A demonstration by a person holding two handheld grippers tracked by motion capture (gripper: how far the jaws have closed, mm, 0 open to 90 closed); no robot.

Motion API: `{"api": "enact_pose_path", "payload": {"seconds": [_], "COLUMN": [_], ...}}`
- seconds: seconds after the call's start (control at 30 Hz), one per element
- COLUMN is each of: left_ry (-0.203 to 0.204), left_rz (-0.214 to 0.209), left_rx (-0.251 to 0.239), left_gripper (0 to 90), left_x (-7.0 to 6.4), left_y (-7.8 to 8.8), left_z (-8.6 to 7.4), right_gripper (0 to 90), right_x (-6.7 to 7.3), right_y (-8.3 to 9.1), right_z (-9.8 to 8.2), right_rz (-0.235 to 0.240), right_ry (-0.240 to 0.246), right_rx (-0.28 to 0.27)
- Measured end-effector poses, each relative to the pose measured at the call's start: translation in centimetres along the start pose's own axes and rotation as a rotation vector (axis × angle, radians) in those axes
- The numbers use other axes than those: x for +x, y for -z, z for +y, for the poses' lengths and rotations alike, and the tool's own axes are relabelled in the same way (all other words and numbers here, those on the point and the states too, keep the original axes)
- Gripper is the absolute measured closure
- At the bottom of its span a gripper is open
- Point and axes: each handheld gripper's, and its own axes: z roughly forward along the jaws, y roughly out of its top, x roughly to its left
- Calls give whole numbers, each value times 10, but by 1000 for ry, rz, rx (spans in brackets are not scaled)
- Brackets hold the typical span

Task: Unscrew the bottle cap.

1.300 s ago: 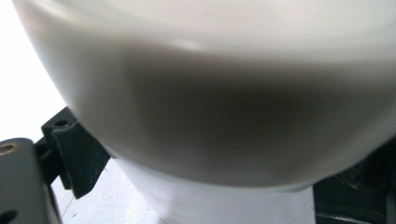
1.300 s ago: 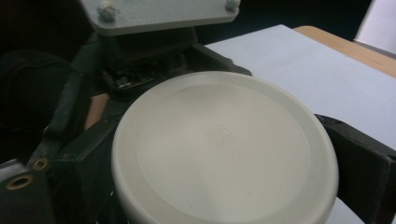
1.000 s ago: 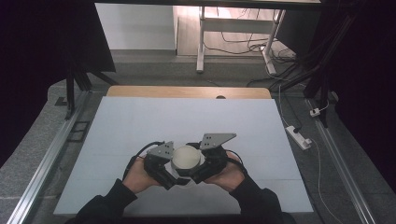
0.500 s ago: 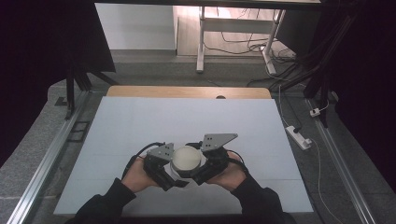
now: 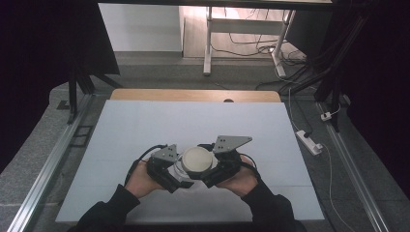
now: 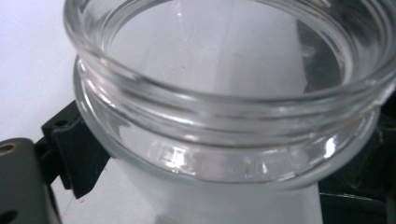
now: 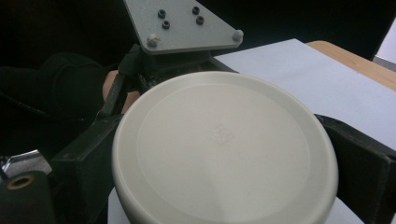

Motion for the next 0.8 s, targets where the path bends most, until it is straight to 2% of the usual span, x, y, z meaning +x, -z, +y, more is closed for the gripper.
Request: {"api": "enact_pose_path", "payload": {"seconds": [0.07, 0.1, 0.63, 0.8], "left_ry": [9, 24, 73, 86], "left_rz": [13, 35, 123, 136], "left_rx": [-3, -11, -36, -49], "left_gripper": [77, 77, 77, 77], "left_x": [2, 3, 11, 12], "left_y": [1, 2, 10, 12], "left_z": [-1, -2, -7, -8], "right_gripper": [73, 73, 73, 73], "right_x": [0, -1, 3, 6], "right_y": [1, 3, 13, 17], "right_z": [0, 0, 0, -1], "right_rz": [-5, -12, -66, -79], "right_ry": [0, -6, -11, -19], "right_rx": [-3, -8, -15, -14]}}
